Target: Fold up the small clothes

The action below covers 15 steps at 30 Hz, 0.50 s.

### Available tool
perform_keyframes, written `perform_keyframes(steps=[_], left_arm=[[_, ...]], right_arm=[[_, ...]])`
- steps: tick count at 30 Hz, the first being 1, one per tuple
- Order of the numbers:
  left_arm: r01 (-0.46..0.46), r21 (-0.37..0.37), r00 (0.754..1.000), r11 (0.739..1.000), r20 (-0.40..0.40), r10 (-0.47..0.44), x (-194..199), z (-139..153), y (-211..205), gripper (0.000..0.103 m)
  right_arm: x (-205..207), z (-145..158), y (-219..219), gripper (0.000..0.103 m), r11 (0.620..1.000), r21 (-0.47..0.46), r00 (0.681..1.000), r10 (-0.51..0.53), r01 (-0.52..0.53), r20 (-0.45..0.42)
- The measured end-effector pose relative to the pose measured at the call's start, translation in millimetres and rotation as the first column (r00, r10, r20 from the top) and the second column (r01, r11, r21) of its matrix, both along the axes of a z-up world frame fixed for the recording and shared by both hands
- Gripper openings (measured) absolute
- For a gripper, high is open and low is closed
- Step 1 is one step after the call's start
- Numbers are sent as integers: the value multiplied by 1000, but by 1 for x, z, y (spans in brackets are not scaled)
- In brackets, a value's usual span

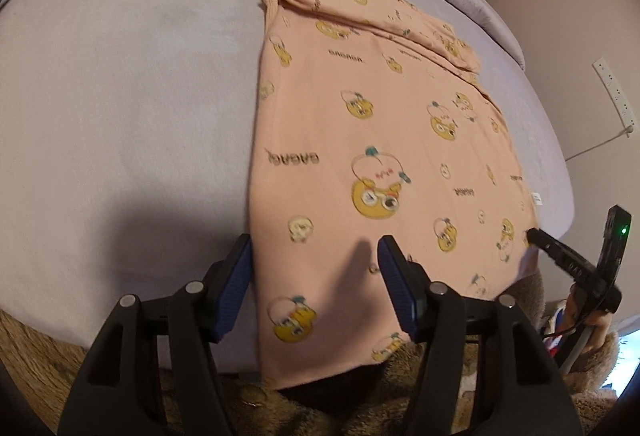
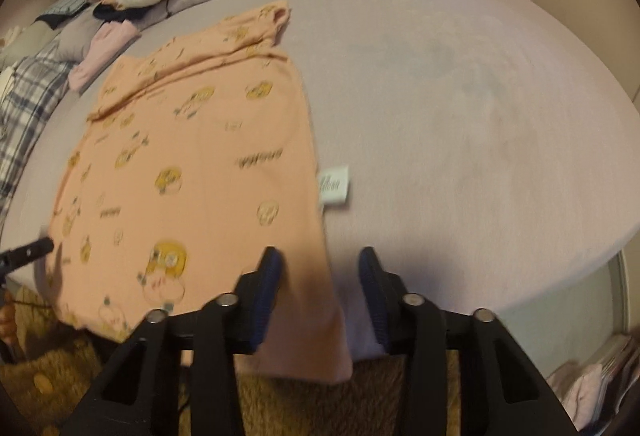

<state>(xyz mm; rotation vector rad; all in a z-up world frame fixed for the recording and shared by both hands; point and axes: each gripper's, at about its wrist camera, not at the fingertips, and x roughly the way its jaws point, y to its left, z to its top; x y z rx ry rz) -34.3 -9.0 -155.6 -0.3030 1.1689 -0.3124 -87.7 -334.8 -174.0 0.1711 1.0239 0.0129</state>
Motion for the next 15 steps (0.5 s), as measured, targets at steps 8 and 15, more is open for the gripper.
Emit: perform_keyframes(steps=[8, 15], left_arm=[[36, -106, 996, 994, -74, -44, 0, -14, -7, 4], [20, -130, 1000, 991, -7, -21, -1, 10, -6, 5]], right_arm=[[-8, -8, 11, 8, 998, 38, 998, 56, -56, -7], [8, 21, 21, 6, 990, 95, 991, 100, -109, 86]])
